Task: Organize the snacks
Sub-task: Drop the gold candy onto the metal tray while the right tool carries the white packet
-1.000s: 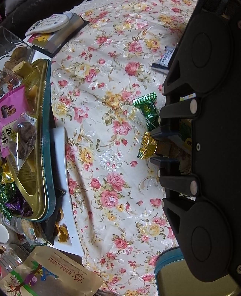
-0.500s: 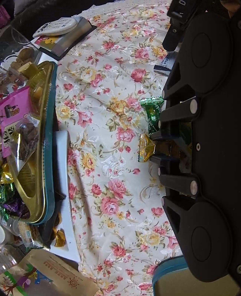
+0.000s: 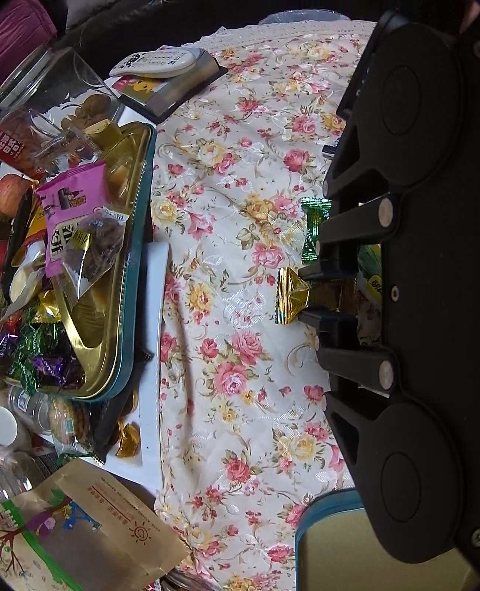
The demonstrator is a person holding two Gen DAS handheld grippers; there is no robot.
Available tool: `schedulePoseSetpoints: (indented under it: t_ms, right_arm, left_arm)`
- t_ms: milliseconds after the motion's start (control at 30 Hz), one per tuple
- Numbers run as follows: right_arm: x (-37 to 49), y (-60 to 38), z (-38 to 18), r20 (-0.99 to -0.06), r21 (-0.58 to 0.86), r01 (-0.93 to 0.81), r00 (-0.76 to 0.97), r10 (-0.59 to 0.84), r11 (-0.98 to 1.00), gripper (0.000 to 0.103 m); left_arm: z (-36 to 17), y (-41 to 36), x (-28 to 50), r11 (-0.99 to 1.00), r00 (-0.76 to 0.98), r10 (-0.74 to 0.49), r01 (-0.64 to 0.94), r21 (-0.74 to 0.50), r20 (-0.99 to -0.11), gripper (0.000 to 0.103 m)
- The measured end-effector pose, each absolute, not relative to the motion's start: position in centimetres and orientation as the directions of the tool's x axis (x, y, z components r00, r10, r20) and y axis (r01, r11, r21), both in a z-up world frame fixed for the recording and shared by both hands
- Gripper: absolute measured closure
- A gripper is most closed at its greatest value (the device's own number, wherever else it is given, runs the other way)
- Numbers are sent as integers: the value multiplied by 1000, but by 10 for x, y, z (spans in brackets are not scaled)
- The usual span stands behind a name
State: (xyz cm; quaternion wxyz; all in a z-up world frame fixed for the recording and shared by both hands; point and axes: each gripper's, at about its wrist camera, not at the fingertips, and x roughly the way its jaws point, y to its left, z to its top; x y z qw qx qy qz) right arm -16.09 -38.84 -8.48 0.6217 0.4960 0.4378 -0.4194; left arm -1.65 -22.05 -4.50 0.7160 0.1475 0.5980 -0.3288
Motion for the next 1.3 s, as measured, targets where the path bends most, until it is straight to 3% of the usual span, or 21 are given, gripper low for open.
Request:
schedulePoseSetpoints:
  t_ms: [133, 200, 367, 700, 1000, 1300]
  right_arm:
    - [-147, -377, -84, -964, 180, 949, 222, -145, 259, 36]
    - [-137, -371, -85, -968, 111, 936, 179, -179, 334, 48]
    - [-132, -363, -83, -965, 90, 910, 180, -190, 404, 57]
    - [-160, -376, -36, -924, 220, 929, 297, -242, 298, 56]
    - [-161, -355, -13, -917, 242, 909, 329, -226, 340, 56]
    - [-139, -315, -3, -920, 242, 875, 344, -189, 419, 56]
  left_arm:
    - [-43, -219, -16, 738, 62, -296, 649, -187, -953, 81]
    - [-41, -218, -15, 739, 64, -294, 648, -184, -954, 81]
    - [-30, -211, -14, 743, 81, -297, 645, -177, -951, 81]
    - [0, -191, -19, 741, 110, -320, 648, -176, -941, 81]
    - [30, -150, -23, 739, 119, -322, 651, -171, -939, 81]
    - [41, -86, -14, 779, 238, -241, 625, -42, -941, 81]
